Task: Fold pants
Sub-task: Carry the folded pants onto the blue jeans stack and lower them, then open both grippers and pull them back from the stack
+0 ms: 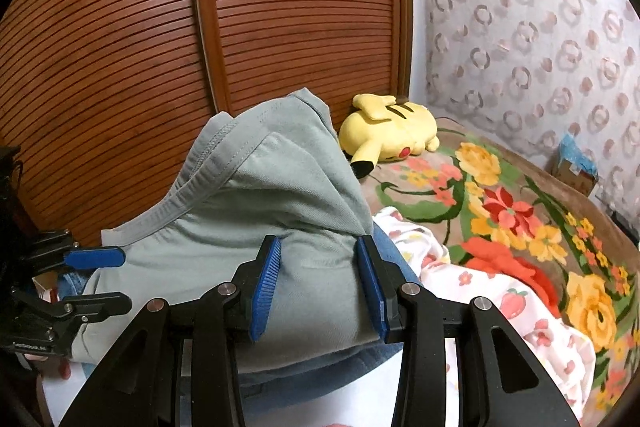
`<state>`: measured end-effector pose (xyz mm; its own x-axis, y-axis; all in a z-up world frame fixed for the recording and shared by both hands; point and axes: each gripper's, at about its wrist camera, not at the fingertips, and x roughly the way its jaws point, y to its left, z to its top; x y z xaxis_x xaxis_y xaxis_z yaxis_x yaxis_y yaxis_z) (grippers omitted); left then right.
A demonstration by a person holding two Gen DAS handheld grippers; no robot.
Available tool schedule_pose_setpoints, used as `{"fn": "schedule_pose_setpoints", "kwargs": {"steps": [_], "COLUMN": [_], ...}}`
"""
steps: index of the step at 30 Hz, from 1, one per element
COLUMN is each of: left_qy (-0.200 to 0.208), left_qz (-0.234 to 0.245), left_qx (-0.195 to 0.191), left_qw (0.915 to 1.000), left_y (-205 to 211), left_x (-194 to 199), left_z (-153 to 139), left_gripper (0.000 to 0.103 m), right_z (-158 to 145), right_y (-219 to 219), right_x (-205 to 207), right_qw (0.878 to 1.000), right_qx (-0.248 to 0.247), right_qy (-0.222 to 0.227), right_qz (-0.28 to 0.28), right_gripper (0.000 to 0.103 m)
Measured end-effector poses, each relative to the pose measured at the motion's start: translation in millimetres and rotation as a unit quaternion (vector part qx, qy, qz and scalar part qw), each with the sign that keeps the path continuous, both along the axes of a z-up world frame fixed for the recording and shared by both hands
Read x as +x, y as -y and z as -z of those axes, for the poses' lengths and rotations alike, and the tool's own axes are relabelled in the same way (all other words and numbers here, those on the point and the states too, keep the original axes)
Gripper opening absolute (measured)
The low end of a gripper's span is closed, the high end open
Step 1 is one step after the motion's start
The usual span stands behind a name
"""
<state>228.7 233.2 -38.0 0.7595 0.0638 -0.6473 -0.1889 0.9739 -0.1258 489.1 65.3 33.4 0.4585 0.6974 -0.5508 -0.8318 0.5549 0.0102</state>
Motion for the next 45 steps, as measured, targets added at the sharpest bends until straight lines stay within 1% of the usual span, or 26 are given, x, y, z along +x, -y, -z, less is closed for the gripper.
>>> {"fn": "schedule_pose_setpoints", "kwargs": {"steps": [5,6,8,10,13,27,32,37,41,45], "left_qy": [-0.003,-0.003,0.007,0.014,0.018,0.036,0.032,0.024,0.019,0.023], "left_qz": [-0.003,-0.002,0.002,0.005,0.009,0.026,0.021,0.013,0.005,0.011], "left_qx": [0.001,0.002,0.001,0.006,0.014,0.028,0.040,0.037,0.039,0.020], "left_qw": [1.0000,1.0000,1.0000,0.9999,0.9997,0.9986,0.9985,0.9989,0.9991,0.9995], "left_y": [-0.3,-0.1,2.3,4.6,6.7,27.7,34.9,36.0,37.5,36.9], "left_x": [0.1,-0.4,-3.2,-5.4,-7.6,-23.0,-28.0,-33.8,-37.0,-43.5], "left_z": [-3.0,-4.6,-9.2,-12.1,-15.6,-31.5,-29.7,-25.5,-22.6,-17.9], "left_gripper": [0.050,0.053,0.071,0.077,0.081,0.082,0.082,0.082,0.082,0.082], "right_z": [-13.3,-15.7,-19.6,-19.4,-15.2,-16.3,-15.7,-10.6,-7.0,-0.9], "right_y": [11.1,11.9,14.1,17.5,25.5,61.1,64.2,66.3,68.5,68.1], "right_x": [-15.8,-18.9,-26.4,-32.2,-38.6,-80.4,-94.2,-107.9,-120.5,-128.8], "right_qw": [1.000,1.000,0.999,0.999,0.999,0.999,0.999,0.998,0.998,0.998], "right_qx": [0.022,0.025,0.028,0.028,0.030,0.040,0.034,0.029,0.029,0.023], "right_qy": [0.014,0.016,0.019,0.022,0.018,0.008,0.004,-0.002,-0.001,-0.007], "right_qz": [-0.001,-0.002,-0.005,-0.004,0.004,0.031,0.041,0.050,0.054,0.066], "right_gripper": [0.041,0.041,0.041,0.041,0.041,0.041,0.041,0.050,0.060,0.061]}}
